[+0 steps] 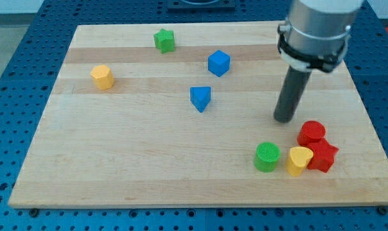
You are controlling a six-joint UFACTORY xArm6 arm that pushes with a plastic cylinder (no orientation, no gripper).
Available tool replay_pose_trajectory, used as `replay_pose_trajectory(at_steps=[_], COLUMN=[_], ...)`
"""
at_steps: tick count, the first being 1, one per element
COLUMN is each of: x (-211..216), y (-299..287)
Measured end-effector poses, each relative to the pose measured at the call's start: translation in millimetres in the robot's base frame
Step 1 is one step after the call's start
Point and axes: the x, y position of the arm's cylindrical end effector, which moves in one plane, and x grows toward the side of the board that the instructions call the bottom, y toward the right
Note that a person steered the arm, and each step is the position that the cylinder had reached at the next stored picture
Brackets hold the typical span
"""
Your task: Drag the triangle into the group of blocks
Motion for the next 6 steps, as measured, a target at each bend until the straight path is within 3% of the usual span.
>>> replay_pose_trajectory(at_steps=[2,3,6], x=[-50.0,-96.2,-99.2], y=[-24.4,-90.3,-197.1])
